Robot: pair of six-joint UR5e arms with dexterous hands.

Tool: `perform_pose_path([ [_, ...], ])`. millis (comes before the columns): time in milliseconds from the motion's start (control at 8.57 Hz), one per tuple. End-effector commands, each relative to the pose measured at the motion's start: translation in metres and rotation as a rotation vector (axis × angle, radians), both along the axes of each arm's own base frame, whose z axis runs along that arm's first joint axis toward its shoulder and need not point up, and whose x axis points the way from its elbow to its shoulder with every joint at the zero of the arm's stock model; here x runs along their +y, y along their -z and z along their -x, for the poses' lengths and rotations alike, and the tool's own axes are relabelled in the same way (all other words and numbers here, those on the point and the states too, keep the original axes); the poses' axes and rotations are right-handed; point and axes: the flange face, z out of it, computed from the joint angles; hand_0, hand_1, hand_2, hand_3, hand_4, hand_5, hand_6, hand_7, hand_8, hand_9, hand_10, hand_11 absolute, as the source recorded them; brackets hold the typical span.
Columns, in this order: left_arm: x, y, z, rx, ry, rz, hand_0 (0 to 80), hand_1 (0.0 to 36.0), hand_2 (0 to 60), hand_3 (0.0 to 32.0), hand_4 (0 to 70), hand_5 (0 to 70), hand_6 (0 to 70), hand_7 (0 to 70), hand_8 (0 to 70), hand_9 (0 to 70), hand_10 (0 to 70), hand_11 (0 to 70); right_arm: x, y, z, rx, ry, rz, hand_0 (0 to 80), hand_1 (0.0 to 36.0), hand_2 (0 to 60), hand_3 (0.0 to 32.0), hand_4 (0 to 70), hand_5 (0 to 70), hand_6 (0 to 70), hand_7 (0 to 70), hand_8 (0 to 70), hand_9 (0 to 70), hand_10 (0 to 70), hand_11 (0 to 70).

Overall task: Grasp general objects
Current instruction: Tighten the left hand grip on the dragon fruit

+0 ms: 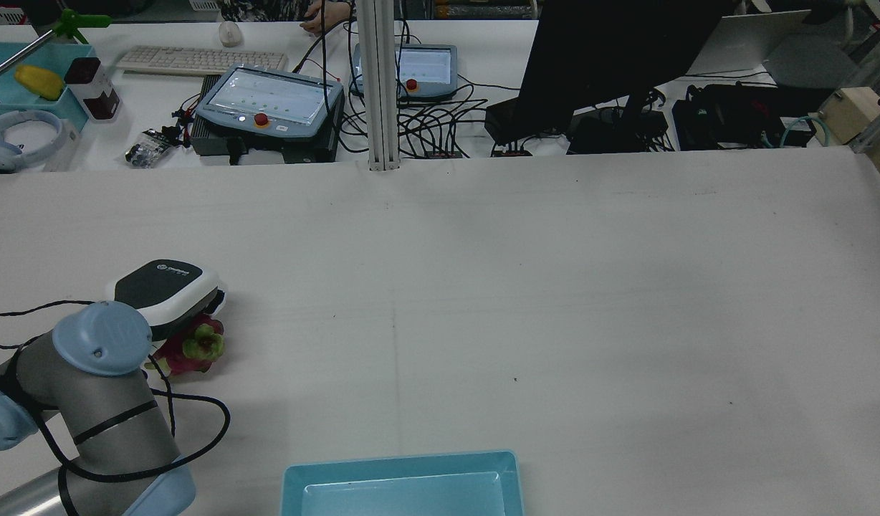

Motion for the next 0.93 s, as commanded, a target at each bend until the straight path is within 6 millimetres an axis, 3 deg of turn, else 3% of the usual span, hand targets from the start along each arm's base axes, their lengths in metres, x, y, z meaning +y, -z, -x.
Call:
perform_pose_path([
  [0, 0.007, 0.026, 0.011, 0.015, -0.006, -0.006, 80.0, 36.0, 60.0, 0.0, 25.4, 70.0, 61.0, 70.0, 70.0, 70.0, 70.0, 70.0, 0.0, 0.0, 0.0, 0.0, 0.0, -0.002, 0.0, 0.0, 0.0, 0.0, 0.0, 0.0, 0.0, 0.0, 0.0, 0.0, 0.0, 0.0],
  [117, 0.006, 0.039, 0.007, 0.034, -0.016, -0.016, 80.0, 36.0, 60.0, 0.0, 25.1, 70.0, 60.3, 70.0, 69.6, 70.0, 70.0, 70.0, 0.0, 0.0, 0.0, 0.0, 0.0, -0.001, 0.0, 0.0, 0.0, 0.0, 0.0, 0.0, 0.0, 0.0, 0.0, 0.0, 0.0, 0.0],
  [467, 0.003, 0.128, -0.011, 0.098, -0.144, -0.038, 80.0, 36.0, 60.0, 0.0, 25.1, 70.0, 60.4, 70.0, 69.5, 70.0, 70.0, 70.0, 0.0, 0.0, 0.0, 0.0, 0.0, -0.001, 0.0, 0.0, 0.0, 0.0, 0.0, 0.0, 0.0, 0.0, 0.0, 0.0, 0.0, 0.0],
  [817, 0.01, 0.185, -0.022, 0.143, -0.26, -0.051, 80.0, 36.0, 60.0, 0.0, 26.5, 70.0, 62.3, 70.0, 70.0, 70.0, 70.0, 70.0, 0.0, 0.0, 0.0, 0.0, 0.0, -0.001, 0.0, 0.0, 0.0, 0.0, 0.0, 0.0, 0.0, 0.0, 0.0, 0.0, 0.0, 0.0],
])
